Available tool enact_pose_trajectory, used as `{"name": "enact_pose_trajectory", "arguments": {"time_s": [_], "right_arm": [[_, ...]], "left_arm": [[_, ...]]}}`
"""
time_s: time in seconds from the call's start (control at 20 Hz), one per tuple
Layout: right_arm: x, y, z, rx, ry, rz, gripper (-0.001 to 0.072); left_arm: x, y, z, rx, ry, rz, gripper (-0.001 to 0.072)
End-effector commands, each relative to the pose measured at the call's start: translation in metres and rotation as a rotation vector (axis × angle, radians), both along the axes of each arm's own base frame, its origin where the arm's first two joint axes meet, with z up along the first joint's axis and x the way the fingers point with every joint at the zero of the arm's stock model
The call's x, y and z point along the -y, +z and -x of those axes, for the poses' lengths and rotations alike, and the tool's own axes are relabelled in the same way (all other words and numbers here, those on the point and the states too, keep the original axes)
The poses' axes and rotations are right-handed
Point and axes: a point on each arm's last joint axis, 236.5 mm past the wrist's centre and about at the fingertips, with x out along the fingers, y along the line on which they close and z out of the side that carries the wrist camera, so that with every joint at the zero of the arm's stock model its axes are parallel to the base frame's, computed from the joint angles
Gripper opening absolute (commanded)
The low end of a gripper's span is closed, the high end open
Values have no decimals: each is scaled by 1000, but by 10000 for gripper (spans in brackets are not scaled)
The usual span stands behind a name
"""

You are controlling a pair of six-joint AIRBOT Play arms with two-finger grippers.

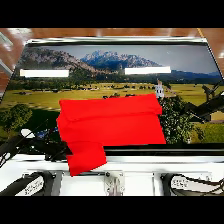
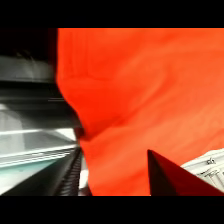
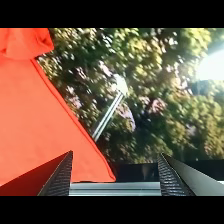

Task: Fold the shirts.

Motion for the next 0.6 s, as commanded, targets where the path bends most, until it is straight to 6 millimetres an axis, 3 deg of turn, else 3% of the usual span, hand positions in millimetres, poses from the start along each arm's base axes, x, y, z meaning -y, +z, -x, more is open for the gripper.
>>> {"name": "enact_pose_trajectory", "arguments": {"time_s": [0.0,0.2,0.25,0.55], "right_arm": [[-7,-12,14,-44,-1,-24,646],[-44,-38,46,-116,31,-161,647],[-51,-42,52,-127,37,-192,647],[-72,-68,82,-195,5,-247,646]], "left_arm": [[3,-6,-18,55,79,-1,369],[14,1,-35,119,114,55,73],[16,4,-36,132,106,71,43],[19,19,-51,242,65,92,42]]}}
